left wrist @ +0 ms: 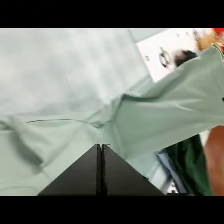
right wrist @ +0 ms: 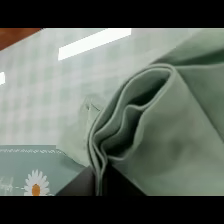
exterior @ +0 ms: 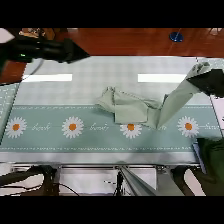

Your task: Fold the shirts.

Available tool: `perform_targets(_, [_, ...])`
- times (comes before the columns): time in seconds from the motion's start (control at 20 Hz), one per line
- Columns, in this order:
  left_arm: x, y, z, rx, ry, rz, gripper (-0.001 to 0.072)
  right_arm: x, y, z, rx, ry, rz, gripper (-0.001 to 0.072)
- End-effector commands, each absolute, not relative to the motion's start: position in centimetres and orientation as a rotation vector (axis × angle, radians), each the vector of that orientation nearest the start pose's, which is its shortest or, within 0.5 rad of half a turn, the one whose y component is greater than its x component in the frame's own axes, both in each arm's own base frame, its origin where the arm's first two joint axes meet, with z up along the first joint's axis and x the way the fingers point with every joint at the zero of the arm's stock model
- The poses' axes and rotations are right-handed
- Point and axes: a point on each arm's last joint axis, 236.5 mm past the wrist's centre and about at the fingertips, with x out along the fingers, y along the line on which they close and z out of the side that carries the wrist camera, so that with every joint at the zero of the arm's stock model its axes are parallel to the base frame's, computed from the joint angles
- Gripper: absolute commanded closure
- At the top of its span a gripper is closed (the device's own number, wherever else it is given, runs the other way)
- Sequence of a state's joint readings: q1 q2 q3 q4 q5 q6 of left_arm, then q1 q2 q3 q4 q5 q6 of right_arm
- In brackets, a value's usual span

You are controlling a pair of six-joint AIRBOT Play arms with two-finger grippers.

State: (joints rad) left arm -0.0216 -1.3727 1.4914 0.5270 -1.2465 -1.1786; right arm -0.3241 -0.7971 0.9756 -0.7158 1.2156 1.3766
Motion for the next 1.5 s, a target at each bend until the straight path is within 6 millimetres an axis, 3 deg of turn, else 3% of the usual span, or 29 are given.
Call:
perform_targets(0.0, [41.1,-13.5,21.3,-0.438,0.831,-0.747,0.0681,33.8,9.4,16.0,0.65,0.771,0.406,0.0687])
perform_targets(0.15, [40.4,-11.2,21.6,-0.431,0.834,-0.711,0.0681,35.0,13.2,15.2,0.613,0.752,0.433,0.0687])
perform_targets(0.25, [39.8,-10.7,21.5,-0.431,0.852,-0.713,0.0681,36.2,15.9,14.1,0.63,0.763,0.454,0.0687])
perform_targets(0.6, [39.3,-10.7,21.3,-0.429,0.871,-0.724,0.0681,39.3,25.7,6.8,0.615,0.802,0.481,0.0687])
perform_targets(0.8, [39.3,-10.7,21.3,-0.43,0.874,-0.724,0.0681,38.4,30.6,2.0,0.687,0.89,0.469,0.0666])
perform_targets(0.9, [39.2,-10.7,21.0,-0.434,0.882,-0.725,0.0681,37.4,32.6,0.9,0.706,0.917,0.476,0.0345])
perform_targets(0.95, [39.2,-10.7,20.7,-0.433,0.887,-0.724,0.0681,36.9,33.4,1.0,0.692,0.915,0.495,0.0268])
perform_targets(1.05, [39.1,-10.7,20.0,-0.438,0.901,-0.725,0.0681,36.2,34.2,2.2,0.648,0.906,0.558,0.0204])
perform_targets(1.15, [39.0,-10.7,19.3,-0.445,0.918,-0.721,0.068,36.8,33.0,4.9,0.617,0.853,0.594,0.0204])
perform_targets(1.25, [38.9,-10.5,18.7,-0.446,0.934,-0.713,0.068,38.0,29.1,8.4,0.585,0.777,0.587,0.0205])
perform_targets(1.35, [38.9,-9.8,17.8,-0.413,0.956,-0.682,0.0679,38.6,22.7,10.9,0.491,0.739,0.537,0.0206])
perform_targets(1.45, [38.7,-8.7,16.5,-0.36,0.998,-0.635,0.0649,37.7,13.8,10.7,0.384,0.794,0.377,0.0213])
